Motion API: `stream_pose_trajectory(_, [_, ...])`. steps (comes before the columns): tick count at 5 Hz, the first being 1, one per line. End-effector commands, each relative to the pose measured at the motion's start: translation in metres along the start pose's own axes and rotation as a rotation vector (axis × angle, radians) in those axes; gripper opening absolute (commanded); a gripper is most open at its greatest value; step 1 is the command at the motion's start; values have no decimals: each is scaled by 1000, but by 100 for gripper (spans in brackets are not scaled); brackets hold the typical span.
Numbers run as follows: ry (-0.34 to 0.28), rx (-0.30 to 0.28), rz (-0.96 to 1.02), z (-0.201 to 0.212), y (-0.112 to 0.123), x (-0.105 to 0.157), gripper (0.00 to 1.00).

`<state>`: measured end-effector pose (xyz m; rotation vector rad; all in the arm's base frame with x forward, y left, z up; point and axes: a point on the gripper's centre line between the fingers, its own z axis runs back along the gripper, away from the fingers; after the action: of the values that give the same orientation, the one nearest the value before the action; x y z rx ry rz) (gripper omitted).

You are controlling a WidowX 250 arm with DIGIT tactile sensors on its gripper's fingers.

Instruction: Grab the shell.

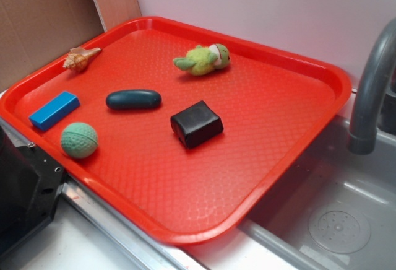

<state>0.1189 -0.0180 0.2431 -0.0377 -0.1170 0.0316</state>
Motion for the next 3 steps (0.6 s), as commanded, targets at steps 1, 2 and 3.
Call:
stream_pose_trajectory(1, [0,0,0,0,0,0,100])
stream_pose_trajectory(2, [1,48,79,-38,42,36,100])
stream_pose_trajectory(3, [26,47,150,-75,84,54,100])
